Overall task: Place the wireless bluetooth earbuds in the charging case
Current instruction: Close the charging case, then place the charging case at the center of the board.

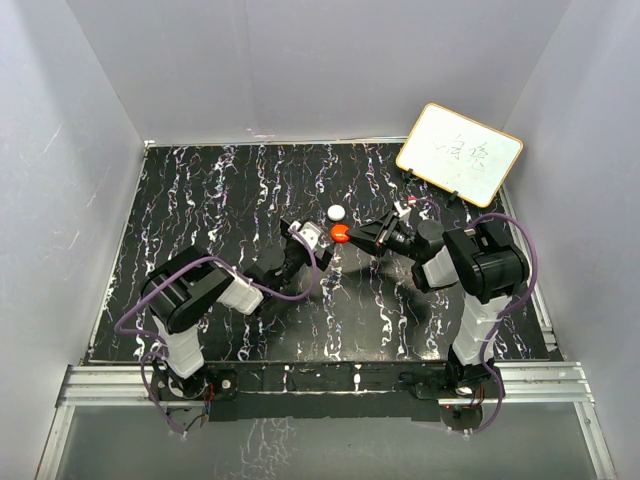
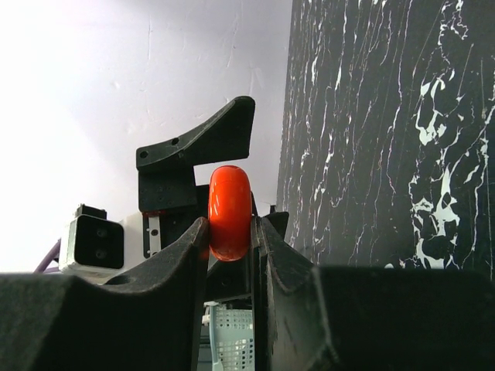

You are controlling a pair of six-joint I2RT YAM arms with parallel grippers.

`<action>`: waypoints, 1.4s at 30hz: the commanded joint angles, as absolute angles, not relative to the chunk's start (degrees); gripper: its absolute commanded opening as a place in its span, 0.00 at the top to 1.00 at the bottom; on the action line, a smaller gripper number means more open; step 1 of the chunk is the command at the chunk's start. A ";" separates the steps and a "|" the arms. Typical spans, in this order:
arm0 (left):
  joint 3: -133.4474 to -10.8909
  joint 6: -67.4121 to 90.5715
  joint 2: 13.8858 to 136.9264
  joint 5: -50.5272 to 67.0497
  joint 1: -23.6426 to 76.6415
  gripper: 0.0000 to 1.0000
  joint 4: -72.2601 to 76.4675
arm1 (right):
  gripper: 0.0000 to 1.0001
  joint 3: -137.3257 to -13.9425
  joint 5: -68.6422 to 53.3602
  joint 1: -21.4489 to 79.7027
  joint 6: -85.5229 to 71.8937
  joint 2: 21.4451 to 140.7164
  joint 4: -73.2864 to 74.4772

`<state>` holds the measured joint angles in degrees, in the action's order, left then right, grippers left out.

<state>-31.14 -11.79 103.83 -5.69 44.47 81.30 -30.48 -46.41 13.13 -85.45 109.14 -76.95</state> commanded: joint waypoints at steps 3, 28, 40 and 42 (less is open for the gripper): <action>-28.24 -11.69 96.24 -12.11 44.25 0.01 79.39 | 1.00 -31.08 -46.88 12.89 -84.05 110.39 -78.80; -38.31 12.30 68.61 -23.40 36.17 0.01 22.42 | 1.00 -44.56 -33.82 12.48 -49.08 105.44 -31.09; -39.61 15.91 66.71 -21.96 35.90 0.01 17.70 | 0.69 -45.44 -30.87 12.48 -46.32 106.75 -29.08; -40.69 17.48 66.26 -22.22 35.55 0.01 15.04 | 0.57 -45.22 -30.25 12.48 -45.96 106.26 -28.60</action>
<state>-37.17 14.22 69.41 -22.09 36.32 19.38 -43.75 -32.80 12.69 -48.14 107.92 -29.23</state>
